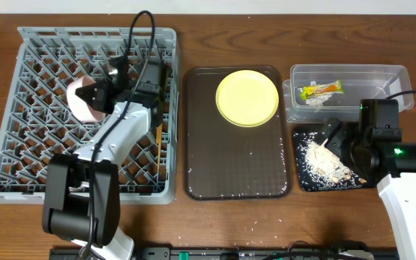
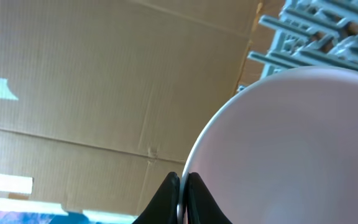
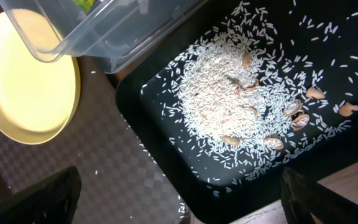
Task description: Sort waste into correct bins and load items into the dishwasher
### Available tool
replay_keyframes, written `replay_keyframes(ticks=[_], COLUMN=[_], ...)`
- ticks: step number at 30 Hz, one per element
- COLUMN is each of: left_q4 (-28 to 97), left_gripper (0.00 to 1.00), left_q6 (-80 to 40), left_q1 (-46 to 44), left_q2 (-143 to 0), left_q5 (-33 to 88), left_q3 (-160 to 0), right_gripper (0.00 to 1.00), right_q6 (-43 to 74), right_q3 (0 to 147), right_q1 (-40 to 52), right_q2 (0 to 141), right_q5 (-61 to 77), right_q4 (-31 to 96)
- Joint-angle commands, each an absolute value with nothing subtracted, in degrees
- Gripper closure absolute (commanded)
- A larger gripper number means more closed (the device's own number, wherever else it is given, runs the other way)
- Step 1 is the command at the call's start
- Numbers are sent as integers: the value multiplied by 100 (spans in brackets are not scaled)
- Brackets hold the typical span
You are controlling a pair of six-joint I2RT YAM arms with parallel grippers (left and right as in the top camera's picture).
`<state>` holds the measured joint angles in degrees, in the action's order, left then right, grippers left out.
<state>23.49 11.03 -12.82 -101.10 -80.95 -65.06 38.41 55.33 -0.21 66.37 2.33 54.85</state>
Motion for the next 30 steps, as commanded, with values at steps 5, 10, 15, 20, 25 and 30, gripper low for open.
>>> replay_keyframes(ticks=[5,10,15,20,25,30], left_q4=[2344,2228,2211,2213,2239,2169], left_gripper=[93,93,93,93,92,92], left_q6=[1125,1122,1203,1201,1199,1260], left_q1=[-1422,-1404,-1282,-1286,-1293,-1153], left_q2=[-10462,-10464,-10464,-10464,-10464,-10464], left_q5=[-8062,-8484,-8521,-8519,-8567,-8901], left_q3=[-6302,-6296,-6296,-6296,-6289,-6289], right_gripper=[1,1,1,1,1,1], right_q6=[3894,3892,3892,3892,3892,3892], right_q3=[5544,5544,5544,5544,5544,5544], right_q1=[-47,-47,-47,-47,-47,-47], right_q2=[6639,6639,6639,6639,6639,6639], right_q5=[174,172,174,174,174,174], right_q4=[5492,5492,5492,5492,5492,5492])
